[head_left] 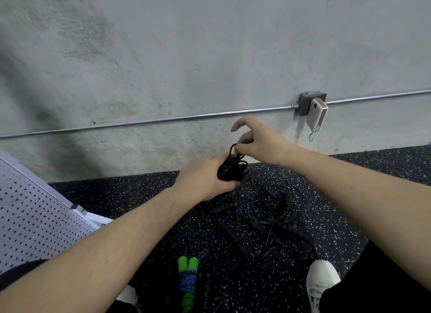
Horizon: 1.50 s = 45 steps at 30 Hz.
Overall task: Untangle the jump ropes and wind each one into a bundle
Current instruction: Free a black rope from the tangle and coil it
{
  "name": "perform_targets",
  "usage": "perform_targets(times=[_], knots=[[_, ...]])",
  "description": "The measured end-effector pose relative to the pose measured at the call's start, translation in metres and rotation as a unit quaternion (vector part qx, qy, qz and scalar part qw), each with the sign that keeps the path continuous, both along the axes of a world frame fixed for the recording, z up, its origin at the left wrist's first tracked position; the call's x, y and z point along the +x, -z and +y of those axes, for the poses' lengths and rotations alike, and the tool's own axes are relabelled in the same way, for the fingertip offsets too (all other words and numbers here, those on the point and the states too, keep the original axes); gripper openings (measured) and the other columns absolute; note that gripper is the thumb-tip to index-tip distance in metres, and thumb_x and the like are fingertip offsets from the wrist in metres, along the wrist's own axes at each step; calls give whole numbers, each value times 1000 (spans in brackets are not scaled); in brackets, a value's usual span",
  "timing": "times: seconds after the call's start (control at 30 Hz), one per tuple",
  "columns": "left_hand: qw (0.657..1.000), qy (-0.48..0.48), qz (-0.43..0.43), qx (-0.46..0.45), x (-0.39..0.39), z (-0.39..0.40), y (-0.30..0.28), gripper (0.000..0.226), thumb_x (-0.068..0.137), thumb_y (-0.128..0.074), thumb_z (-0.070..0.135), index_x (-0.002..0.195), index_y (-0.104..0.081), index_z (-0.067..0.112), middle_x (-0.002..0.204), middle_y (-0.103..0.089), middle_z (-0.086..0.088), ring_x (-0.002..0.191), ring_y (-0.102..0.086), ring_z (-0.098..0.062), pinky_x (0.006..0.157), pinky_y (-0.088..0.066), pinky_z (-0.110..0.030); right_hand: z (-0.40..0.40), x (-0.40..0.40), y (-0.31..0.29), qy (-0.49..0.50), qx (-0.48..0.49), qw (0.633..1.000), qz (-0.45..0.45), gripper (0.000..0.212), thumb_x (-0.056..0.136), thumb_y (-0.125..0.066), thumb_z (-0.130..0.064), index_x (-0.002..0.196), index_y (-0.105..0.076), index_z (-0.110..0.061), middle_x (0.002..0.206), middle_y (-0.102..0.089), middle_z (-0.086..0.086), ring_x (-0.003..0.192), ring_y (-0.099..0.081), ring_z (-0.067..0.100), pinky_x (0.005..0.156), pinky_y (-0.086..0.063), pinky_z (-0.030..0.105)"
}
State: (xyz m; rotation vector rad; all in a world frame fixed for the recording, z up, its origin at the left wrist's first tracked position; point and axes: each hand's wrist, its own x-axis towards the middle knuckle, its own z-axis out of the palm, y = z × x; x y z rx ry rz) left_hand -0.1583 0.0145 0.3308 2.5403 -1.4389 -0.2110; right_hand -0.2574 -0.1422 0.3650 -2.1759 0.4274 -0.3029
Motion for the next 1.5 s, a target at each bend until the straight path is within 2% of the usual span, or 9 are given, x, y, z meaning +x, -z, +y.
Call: perform_targets(times=[0.13, 0.33, 0.47, 0.6, 0.8, 1.0, 1.1, 1.3, 1.5], knots=[[999, -9, 27, -16, 1, 6, 5, 67, 88, -62, 66, 147, -35, 50, 128, -65, 15, 113, -64, -16, 80, -50, -31, 3, 6, 4, -3, 105, 994, -21, 43, 92, -55, 3, 119, -44, -29, 72, -70, -1, 68, -59, 7, 67, -41, 17], [998, -36, -2, 60, 8, 15, 27, 71, 85, -65, 65, 146, -31, 49, 125, -65, 13, 116, -62, -19, 83, -47, -36, 21, 10, 15, -15, 163, 987, 6, 49, 93, -48, 8, 123, -44, -30, 77, -64, 7, 44, -44, -1, 48, -33, 12], [991, -66, 120, -6, 11, 24, 32, 72, 83, -70, 64, 146, -40, 45, 128, -66, 11, 115, -64, -18, 92, -53, -37, 25, 20, 25, 24, 202, 979, -16, 36, 95, -57, -5, 116, -51, -34, 75, -71, -1, 61, -49, 8, 60, -36, 23], [966, -119, 215, -74, 9, 47, 41, 68, 79, -78, 57, 137, -51, 33, 122, -67, 10, 110, -65, -15, 94, -53, -34, 41, 29, 47, 39, 244, 968, 35, 22, 102, -55, -26, 123, -54, -26, 98, -75, 3, 83, -65, 15, 64, -46, 24], [933, -244, 262, -38, 16, 107, 81, 69, 81, -81, 49, 134, -47, 22, 124, -65, 0, 112, -63, -22, 96, -50, -35, 83, 48, 77, 2, 224, 968, 111, 25, 106, -45, -32, 125, -56, -20, 110, -69, 0, 98, -65, 20, 87, -55, 42], [879, -359, 312, -34, 28, 176, 137, 62, 74, -87, 48, 115, -50, 19, 110, -66, 1, 102, -63, -21, 94, -51, -38, 117, 60, 95, -117, 88, 964, 224, 29, 104, -48, -26, 97, -73, -13, 91, -76, 6, 65, -64, 9, 56, -49, 24], [861, -373, 346, -2, 32, 187, 169, 66, 75, -87, 46, 119, -49, 16, 119, -65, -3, 109, -63, -24, 100, -50, -41, 130, 63, 117, -161, 41, 951, 259, 29, 99, -54, -28, 83, -75, -15, 84, -76, 5, 69, -64, 14, 65, -52, 27], [880, -335, 328, 71, 33, 183, 213, 64, 84, -79, 47, 129, -46, 14, 128, -62, -7, 117, -60, -29, 89, -47, -33, 132, 75, 163, -151, 32, 950, 270, 35, 95, -60, -34, 64, -61, -17, 59, -59, -4, 51, -51, 8, 54, -43, 21], [890, -284, 313, 172, 26, 174, 245, 70, 88, -70, 55, 135, -40, 13, 133, -59, -11, 117, -60, -32, 87, -47, -36, 115, 73, 202, -180, 17, 915, 359, 32, 98, -61, -37, 84, -64, -8, 67, -57, 5, 53, -51, 12, 49, -44, 17]])
